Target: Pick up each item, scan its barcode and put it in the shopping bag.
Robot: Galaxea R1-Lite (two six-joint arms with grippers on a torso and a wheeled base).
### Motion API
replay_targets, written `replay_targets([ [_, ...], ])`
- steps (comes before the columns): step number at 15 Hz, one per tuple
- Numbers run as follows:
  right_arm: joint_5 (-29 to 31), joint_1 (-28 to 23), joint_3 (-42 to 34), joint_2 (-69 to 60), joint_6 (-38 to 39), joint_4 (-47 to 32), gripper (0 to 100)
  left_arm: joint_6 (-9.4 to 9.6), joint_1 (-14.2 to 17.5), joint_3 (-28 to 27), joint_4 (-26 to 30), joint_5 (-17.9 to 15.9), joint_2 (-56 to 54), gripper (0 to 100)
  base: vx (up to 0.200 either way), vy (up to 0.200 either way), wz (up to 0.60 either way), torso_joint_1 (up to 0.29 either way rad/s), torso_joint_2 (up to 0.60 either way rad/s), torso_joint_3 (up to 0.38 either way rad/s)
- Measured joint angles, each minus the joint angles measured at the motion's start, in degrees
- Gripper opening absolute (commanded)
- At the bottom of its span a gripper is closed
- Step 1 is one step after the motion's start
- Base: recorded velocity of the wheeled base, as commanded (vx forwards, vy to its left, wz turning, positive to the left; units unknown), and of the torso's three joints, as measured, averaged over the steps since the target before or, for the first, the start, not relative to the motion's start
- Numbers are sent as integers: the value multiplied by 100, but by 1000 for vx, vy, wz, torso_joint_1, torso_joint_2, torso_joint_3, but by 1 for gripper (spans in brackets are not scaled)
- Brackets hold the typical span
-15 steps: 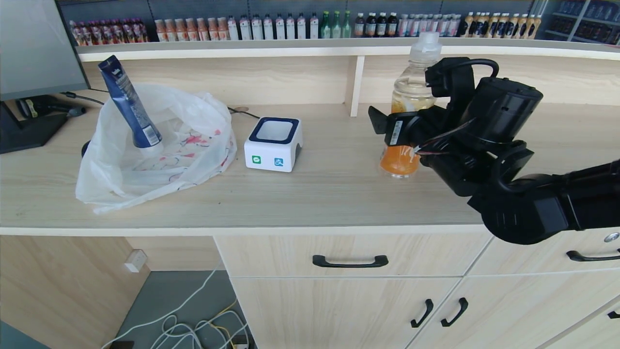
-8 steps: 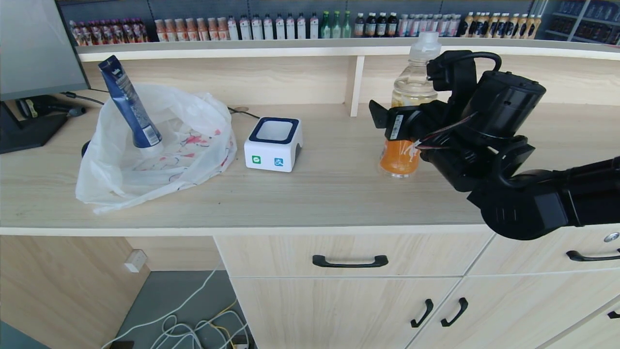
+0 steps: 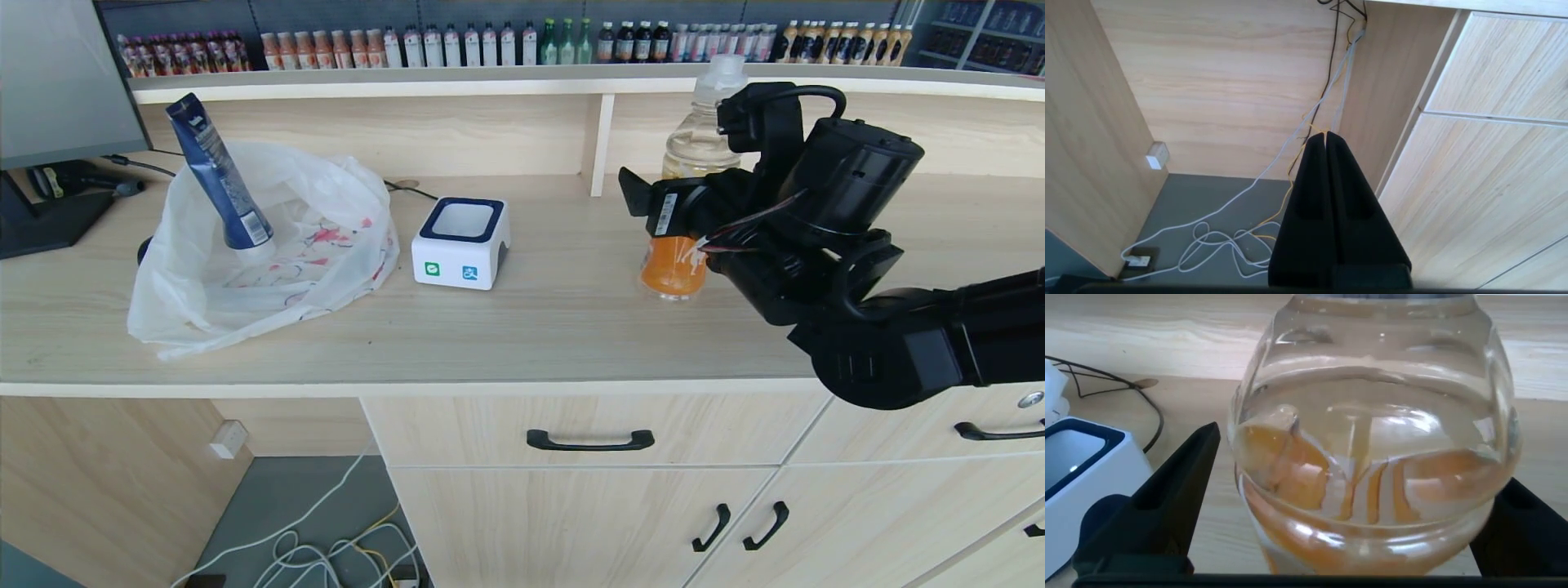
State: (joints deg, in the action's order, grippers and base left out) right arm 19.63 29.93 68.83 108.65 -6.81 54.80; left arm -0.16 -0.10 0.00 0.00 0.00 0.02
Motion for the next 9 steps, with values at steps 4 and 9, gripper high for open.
replay_targets([
  [4, 130, 37, 0, -11, 6, 5, 0, 2, 0, 0, 0, 0, 0, 0, 0, 0, 0, 0, 0, 0],
  [9, 108, 46, -11, -30, 37, -22, 0, 2, 5, 0, 2, 0, 0, 0, 0, 0, 0, 0, 0, 0],
])
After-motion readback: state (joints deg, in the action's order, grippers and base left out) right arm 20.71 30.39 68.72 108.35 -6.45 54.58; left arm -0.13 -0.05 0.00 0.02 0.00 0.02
